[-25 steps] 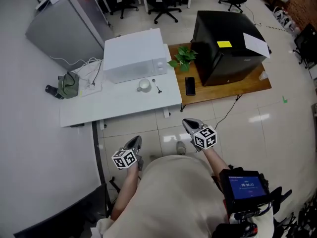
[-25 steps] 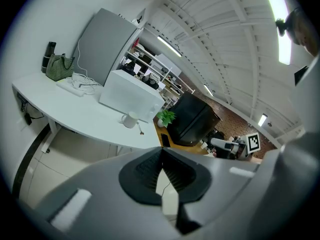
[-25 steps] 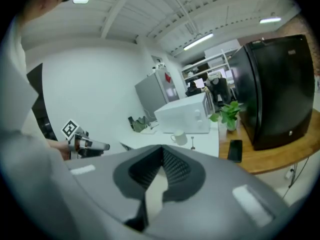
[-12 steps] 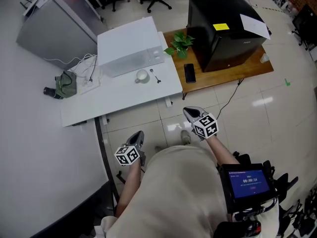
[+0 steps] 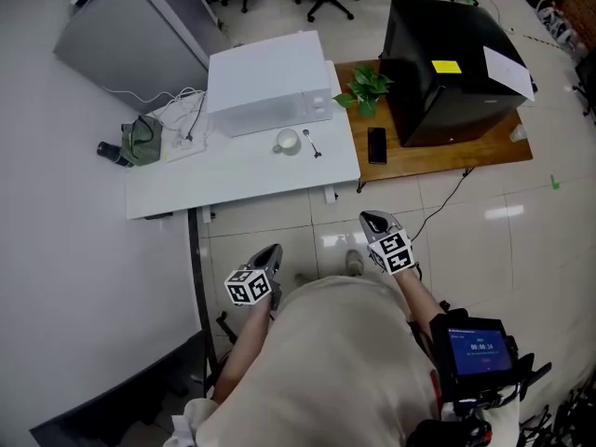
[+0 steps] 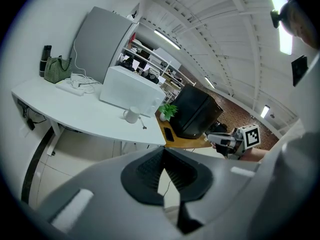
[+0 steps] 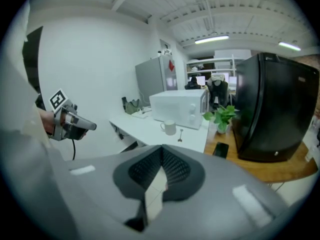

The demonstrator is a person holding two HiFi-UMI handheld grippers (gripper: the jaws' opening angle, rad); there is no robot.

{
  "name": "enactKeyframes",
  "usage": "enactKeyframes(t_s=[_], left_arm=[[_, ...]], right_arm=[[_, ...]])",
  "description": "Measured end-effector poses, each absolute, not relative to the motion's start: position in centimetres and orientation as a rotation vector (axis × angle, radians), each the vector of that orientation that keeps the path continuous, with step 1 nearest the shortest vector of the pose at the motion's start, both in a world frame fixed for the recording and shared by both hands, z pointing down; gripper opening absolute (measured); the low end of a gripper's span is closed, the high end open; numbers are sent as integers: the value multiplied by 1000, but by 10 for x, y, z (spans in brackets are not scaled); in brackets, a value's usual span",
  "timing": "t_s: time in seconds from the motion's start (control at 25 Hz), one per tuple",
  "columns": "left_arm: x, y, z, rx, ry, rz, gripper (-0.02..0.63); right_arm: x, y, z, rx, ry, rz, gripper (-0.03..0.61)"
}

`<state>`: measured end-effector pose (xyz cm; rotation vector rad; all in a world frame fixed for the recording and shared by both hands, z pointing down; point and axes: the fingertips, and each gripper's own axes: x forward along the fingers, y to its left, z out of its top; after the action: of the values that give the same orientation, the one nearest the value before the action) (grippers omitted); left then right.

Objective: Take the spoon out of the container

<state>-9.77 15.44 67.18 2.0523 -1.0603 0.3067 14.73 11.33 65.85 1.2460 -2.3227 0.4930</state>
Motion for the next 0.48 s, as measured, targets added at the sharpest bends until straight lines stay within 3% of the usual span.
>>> enactKeyframes(t_s=[0.48], left_arm=[[-83, 157, 667, 2058, -1042, 300, 0]], right_arm=[[149, 107, 661, 1196, -2350, 497, 0]])
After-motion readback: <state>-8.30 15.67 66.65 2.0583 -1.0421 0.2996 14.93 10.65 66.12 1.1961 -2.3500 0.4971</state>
